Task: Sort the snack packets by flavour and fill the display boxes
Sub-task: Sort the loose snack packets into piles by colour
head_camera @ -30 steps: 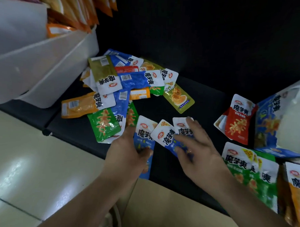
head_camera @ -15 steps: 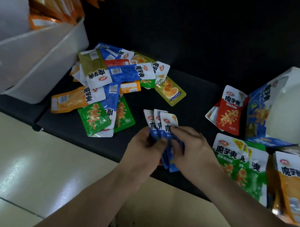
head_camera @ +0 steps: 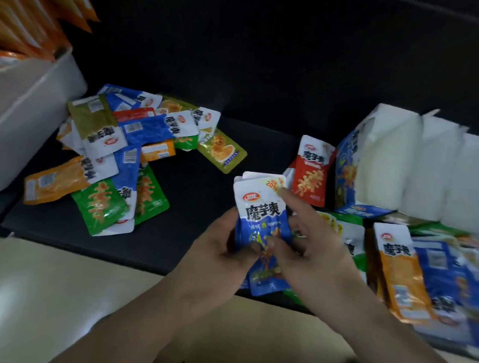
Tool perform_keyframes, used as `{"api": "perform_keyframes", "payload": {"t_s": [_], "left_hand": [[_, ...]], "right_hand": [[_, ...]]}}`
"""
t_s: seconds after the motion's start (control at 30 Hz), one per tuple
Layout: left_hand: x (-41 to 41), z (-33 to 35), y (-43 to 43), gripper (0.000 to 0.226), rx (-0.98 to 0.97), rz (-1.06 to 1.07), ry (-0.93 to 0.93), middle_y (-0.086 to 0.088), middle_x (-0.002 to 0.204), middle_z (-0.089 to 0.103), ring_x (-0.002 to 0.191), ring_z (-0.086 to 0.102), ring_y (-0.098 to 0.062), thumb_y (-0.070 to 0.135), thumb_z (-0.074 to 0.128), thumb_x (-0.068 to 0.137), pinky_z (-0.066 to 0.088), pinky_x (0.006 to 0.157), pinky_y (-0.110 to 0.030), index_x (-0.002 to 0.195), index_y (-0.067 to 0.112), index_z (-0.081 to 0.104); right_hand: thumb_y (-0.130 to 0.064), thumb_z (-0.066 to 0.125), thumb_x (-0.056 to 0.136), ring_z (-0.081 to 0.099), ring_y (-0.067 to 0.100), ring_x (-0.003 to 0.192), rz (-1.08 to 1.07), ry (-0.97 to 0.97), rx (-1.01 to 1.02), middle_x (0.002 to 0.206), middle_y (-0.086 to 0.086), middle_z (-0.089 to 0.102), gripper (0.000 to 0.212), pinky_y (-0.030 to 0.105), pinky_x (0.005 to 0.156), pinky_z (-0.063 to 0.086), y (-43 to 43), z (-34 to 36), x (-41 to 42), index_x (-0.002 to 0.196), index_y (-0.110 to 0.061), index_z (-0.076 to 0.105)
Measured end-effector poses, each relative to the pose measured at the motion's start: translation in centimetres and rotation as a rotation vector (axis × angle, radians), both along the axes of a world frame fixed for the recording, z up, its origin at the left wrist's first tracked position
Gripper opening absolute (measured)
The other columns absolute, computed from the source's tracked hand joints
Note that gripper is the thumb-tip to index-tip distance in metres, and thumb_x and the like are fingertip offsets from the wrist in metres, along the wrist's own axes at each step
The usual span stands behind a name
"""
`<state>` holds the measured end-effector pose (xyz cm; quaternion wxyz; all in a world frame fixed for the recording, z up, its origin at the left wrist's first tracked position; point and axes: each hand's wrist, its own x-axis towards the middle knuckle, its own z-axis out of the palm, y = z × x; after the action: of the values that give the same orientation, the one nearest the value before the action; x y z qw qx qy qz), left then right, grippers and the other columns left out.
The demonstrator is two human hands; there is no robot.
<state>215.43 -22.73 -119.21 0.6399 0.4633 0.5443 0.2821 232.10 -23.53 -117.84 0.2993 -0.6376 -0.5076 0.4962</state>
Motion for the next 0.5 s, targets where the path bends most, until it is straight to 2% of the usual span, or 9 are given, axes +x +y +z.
{"api": "perform_keyframes", "payload": {"t_s": [0.07, 0.17, 0.27, 0.33, 0.4, 0.5], "left_hand": [[1.2, 0.9, -0.1, 0.043, 0.011, -0.081, 0.014, 0.022, 0.112, 0.075, 0.102, 0.072, 0.003, 0.005, 0.061, 0.101, 0.059, 0.085, -0.023, 0.128, 0.039, 0.063], [4.2, 2.0, -1.1, 0.045, 0.03, -0.106, 0.029, 0.015, 0.106, 0.078, 0.097, 0.075, -0.006, 0.005, 0.067, 0.097, 0.06, 0.086, -0.036, 0.122, 0.042, 0.066], [7.3, 2.0, -2.4, 0.056, 0.065, -0.04, 0.061, 0.009, 0.098, 0.08, 0.09, 0.077, -0.012, 0.003, 0.073, 0.091, 0.06, 0.085, -0.041, 0.124, 0.047, 0.063], [9.4, 1.5, -3.3, 0.054, 0.102, -0.08, 0.087, 0.013, 0.097, 0.079, 0.086, 0.077, -0.01, 0.003, 0.071, 0.093, 0.061, 0.081, -0.034, 0.12, 0.05, 0.066], [11.4, 0.8, -4.1, 0.05, 0.147, -0.146, 0.127, 0.018, 0.096, 0.077, 0.082, 0.075, -0.005, 0.006, 0.068, 0.096, 0.057, 0.073, -0.02, 0.122, 0.049, 0.065], [15.0, 0.2, -4.9, 0.048, 0.163, -0.228, 0.105, 0.02, 0.099, 0.075, 0.086, 0.073, -0.002, 0.011, 0.064, 0.1, 0.053, 0.069, -0.012, 0.136, 0.042, 0.058]], "right_hand": [[-0.008, 0.065, 0.099, 0.074, 0.005, 0.096, -0.033, -0.008, 0.007, 0.106, -0.035, 0.068, 0.071, 0.028, 0.075, 0.062, -1.0, 0.8, 1.8, 0.137, -0.064, 0.047], [-0.01, 0.064, 0.098, 0.075, 0.014, 0.094, -0.115, -0.004, 0.0, 0.111, -0.017, 0.074, 0.071, 0.042, 0.08, 0.064, -3.4, 1.9, 4.6, 0.144, -0.059, 0.042], [-0.012, 0.071, 0.095, 0.076, 0.014, 0.092, -0.257, 0.022, -0.046, 0.111, -0.016, 0.073, 0.077, 0.042, 0.078, 0.065, -5.7, 1.7, 7.2, 0.147, -0.058, 0.038], [-0.011, 0.072, 0.094, 0.076, 0.012, 0.091, -0.305, 0.007, -0.056, 0.114, -0.011, 0.073, 0.068, 0.04, 0.078, 0.065, -6.8, 1.2, 9.0, 0.145, -0.049, 0.048], [-0.009, 0.069, 0.096, 0.075, 0.01, 0.094, -0.312, -0.02, -0.051, 0.115, -0.011, 0.073, 0.059, 0.039, 0.08, 0.065, -7.8, 0.9, 10.7, 0.143, -0.042, 0.054], [-0.001, 0.069, 0.095, 0.074, 0.01, 0.097, -0.378, 0.038, 0.018, 0.115, -0.016, 0.072, 0.077, 0.031, 0.079, 0.063, -9.3, 1.5, 13.7, 0.14, -0.059, 0.046]]}}
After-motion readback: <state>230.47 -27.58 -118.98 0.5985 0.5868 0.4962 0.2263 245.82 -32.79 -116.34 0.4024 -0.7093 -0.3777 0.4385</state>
